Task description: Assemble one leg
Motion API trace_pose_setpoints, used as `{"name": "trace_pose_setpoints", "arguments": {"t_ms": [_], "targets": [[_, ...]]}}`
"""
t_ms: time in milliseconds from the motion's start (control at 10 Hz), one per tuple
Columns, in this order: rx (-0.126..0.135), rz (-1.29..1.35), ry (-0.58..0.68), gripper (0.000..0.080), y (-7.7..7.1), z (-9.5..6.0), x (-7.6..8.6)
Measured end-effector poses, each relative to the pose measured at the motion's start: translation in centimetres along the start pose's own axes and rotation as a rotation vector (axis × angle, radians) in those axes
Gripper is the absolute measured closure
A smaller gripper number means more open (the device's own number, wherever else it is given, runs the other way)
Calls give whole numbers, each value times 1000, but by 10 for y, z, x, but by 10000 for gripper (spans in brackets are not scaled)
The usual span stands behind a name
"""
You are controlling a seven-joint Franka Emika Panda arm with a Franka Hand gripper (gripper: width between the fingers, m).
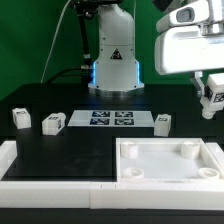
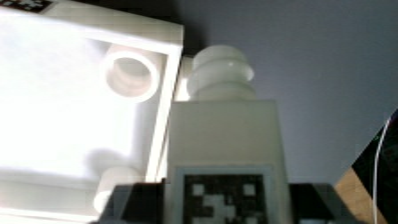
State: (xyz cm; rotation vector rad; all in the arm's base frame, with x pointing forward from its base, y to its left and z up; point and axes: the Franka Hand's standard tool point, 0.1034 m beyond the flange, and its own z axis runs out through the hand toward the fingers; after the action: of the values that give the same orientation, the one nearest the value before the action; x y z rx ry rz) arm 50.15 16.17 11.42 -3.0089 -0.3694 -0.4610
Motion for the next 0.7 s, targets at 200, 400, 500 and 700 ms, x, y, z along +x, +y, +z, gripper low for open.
{"name": "trace_pose_setpoints", "arguments": {"t_ms": [200,400,500,700], "targets": [[-3,-40,-2,512,4,1,3],[-31,-119,38,512,40,6,49],[-39,-132,52,512,52,8,64],[-45,-134,52,512,66,16,84]]}}
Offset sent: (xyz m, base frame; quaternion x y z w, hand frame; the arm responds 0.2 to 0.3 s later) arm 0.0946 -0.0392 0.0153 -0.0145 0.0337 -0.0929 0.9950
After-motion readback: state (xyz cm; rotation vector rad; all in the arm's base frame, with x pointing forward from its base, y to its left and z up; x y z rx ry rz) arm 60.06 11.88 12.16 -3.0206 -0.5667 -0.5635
